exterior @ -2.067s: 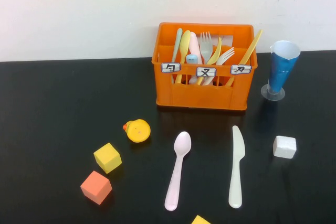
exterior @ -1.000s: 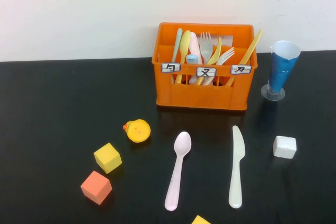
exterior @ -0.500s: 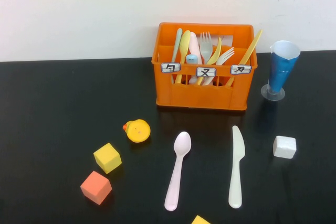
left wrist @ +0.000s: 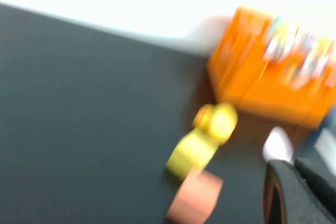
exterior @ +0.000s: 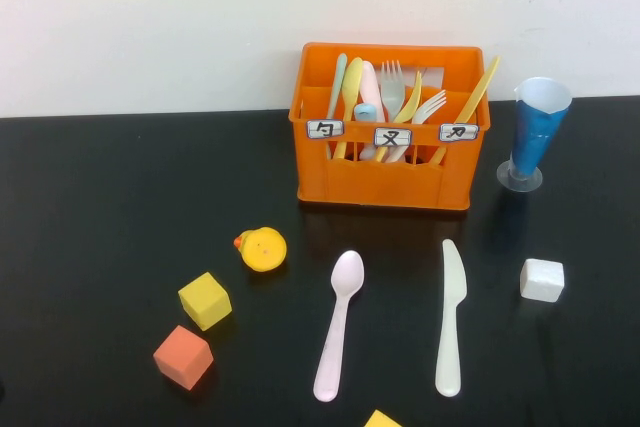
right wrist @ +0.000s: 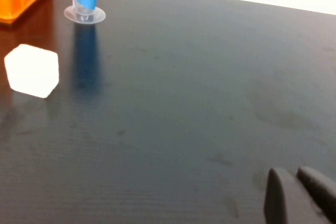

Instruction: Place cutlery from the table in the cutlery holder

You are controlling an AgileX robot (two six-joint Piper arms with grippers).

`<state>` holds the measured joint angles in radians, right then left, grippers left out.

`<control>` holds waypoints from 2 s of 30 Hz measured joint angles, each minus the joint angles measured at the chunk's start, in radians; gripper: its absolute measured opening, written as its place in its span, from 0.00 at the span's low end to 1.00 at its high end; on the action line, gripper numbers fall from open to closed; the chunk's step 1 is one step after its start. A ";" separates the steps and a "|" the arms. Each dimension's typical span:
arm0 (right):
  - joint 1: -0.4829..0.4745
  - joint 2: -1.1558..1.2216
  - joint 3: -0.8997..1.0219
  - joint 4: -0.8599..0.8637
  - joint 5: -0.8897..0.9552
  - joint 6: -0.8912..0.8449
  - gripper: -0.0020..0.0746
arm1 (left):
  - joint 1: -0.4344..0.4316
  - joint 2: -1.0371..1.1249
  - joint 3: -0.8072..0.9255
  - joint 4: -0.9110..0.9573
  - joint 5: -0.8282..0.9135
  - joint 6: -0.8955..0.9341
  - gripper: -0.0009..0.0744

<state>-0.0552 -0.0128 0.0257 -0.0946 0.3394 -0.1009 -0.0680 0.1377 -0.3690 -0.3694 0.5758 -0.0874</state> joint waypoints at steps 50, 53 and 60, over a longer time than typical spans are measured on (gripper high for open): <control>0.000 0.000 0.000 0.000 0.000 0.000 0.06 | -0.605 1.824 -1.056 0.283 0.290 0.026 0.56; 0.000 0.000 0.000 0.000 0.000 0.000 0.06 | -0.609 1.830 -1.060 0.320 0.288 -0.022 0.48; 0.000 0.000 0.000 0.000 0.000 0.000 0.06 | -0.616 1.830 -1.063 0.382 0.288 -0.085 0.14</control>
<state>-0.0552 -0.0128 0.0257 -0.0946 0.3394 -0.1009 -0.6845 1.9678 -1.4319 0.0122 0.8636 -0.1724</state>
